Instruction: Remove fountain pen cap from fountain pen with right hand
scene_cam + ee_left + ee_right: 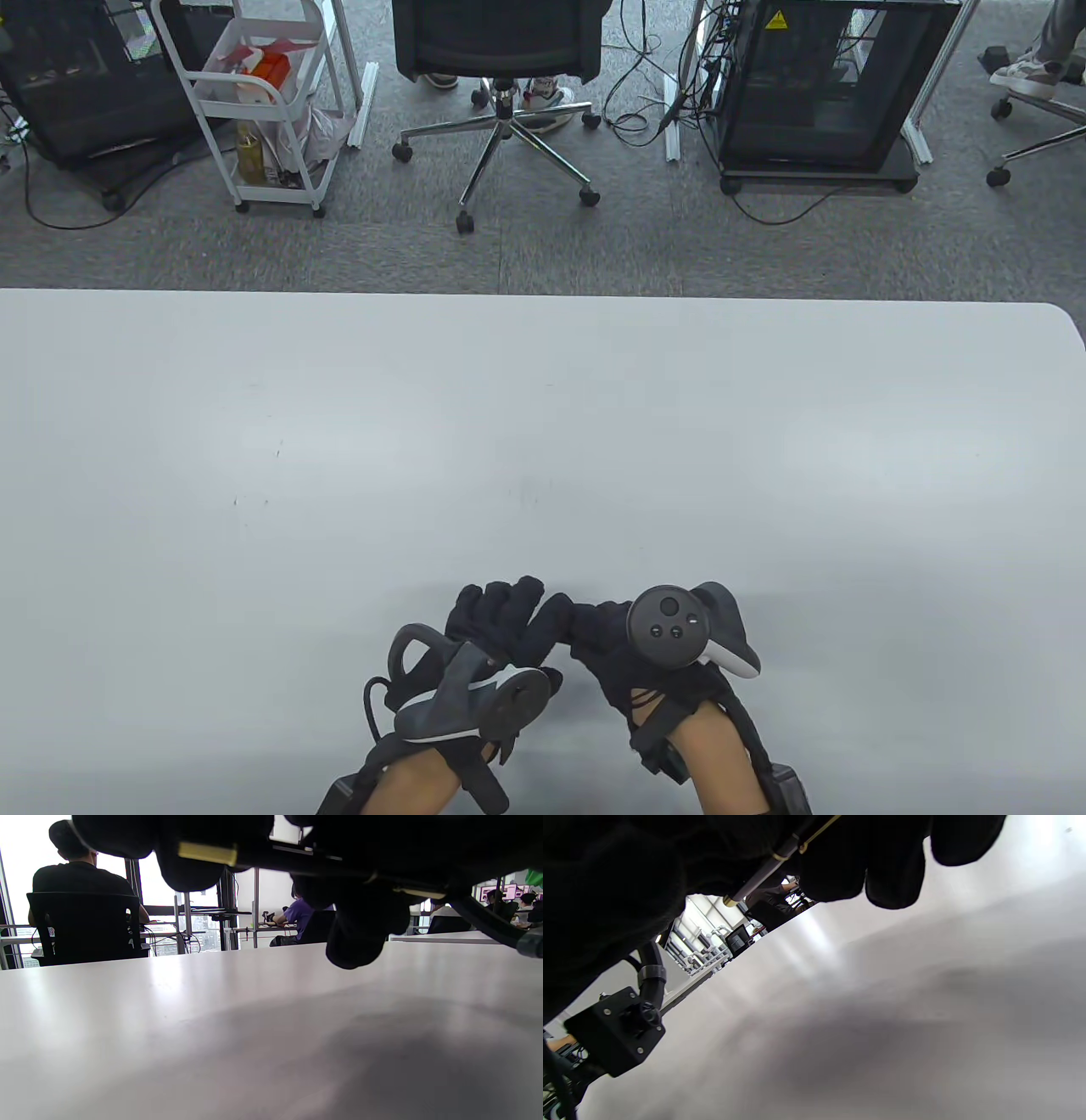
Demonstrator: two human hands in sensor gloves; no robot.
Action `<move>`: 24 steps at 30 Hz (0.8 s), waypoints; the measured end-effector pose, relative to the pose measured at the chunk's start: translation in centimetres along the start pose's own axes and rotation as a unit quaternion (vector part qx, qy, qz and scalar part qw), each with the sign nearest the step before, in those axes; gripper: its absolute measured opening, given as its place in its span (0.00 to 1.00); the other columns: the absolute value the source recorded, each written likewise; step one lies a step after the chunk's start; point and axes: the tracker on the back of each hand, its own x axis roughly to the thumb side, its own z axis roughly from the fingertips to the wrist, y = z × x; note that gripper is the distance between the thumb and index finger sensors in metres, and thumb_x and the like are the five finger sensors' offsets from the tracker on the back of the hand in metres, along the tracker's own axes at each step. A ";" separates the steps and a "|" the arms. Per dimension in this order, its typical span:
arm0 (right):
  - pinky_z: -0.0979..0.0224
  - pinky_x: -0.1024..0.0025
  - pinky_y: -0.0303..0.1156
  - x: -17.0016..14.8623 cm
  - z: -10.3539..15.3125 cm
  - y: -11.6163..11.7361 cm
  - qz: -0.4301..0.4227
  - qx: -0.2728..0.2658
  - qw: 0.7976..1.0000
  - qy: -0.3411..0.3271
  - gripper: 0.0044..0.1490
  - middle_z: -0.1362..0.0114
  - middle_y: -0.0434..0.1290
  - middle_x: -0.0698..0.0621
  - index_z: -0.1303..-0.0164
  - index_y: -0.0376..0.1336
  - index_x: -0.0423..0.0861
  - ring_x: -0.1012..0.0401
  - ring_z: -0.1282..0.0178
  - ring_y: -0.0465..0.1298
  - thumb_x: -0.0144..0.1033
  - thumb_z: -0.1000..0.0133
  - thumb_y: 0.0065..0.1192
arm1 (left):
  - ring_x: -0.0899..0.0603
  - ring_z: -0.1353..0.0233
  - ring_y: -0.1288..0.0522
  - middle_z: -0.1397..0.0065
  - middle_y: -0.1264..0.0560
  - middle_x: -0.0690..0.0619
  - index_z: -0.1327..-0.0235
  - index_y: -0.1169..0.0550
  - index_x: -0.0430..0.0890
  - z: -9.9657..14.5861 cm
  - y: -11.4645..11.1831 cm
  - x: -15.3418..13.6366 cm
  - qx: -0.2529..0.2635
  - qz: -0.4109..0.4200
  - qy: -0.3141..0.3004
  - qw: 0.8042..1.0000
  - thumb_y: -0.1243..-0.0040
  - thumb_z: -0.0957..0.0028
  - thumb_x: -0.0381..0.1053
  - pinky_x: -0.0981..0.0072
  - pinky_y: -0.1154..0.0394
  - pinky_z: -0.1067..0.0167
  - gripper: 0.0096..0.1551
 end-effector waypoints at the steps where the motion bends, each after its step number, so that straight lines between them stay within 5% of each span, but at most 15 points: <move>1: 0.29 0.41 0.67 0.3 -0.1 0.1 -0.004 -0.002 1.000 -0.005 0.32 0.43 0.77 0.41 0.30 0.61 0.44 0.44 0.36 0.78 0.41 0.44 0.55 | 0.32 0.28 0.27 0.24 0.36 0.40 0.30 0.48 0.48 0.0 -0.1 0.1 -0.003 -0.002 0.000 1.000 0.54 0.62 0.68 0.32 0.32 0.36 0.49; 8: 0.31 0.43 0.69 0.8 -0.4 0.6 -0.060 -0.018 0.998 -0.016 0.32 0.46 0.78 0.42 0.32 0.61 0.41 0.46 0.39 0.80 0.42 0.44 0.57 | 0.41 0.46 0.15 0.36 0.25 0.42 0.32 0.48 0.44 -0.1 -0.1 -0.2 0.006 0.007 0.016 1.000 0.51 0.62 0.67 0.38 0.24 0.45 0.50; 14: 0.35 0.46 0.74 1.3 -0.3 0.3 -0.014 -0.046 0.999 -0.018 0.32 0.46 0.78 0.43 0.31 0.62 0.44 0.47 0.43 0.82 0.44 0.44 0.56 | 0.46 0.54 0.14 0.39 0.24 0.42 0.33 0.46 0.45 0.0 0.2 -0.6 0.019 0.012 0.031 0.999 0.48 0.63 0.67 0.42 0.22 0.47 0.49; 19: 0.41 0.47 0.75 1.1 -0.4 0.7 0.022 -0.011 1.000 -0.010 0.33 0.49 0.79 0.41 0.32 0.62 0.43 0.48 0.51 0.83 0.49 0.43 0.53 | 0.54 0.66 0.15 0.47 0.21 0.46 0.33 0.42 0.46 0.0 -0.2 -0.7 0.002 -0.004 0.034 0.999 0.48 0.65 0.68 0.49 0.19 0.57 0.48; 24: 0.40 0.46 0.72 0.6 -0.5 0.9 -0.032 0.015 0.999 -0.008 0.32 0.50 0.78 0.41 0.34 0.64 0.43 0.48 0.52 0.81 0.49 0.42 0.51 | 0.56 0.74 0.18 0.56 0.18 0.50 0.39 0.33 0.46 -0.1 -0.1 -0.9 0.002 0.017 0.034 0.999 0.46 0.66 0.66 0.52 0.18 0.63 0.42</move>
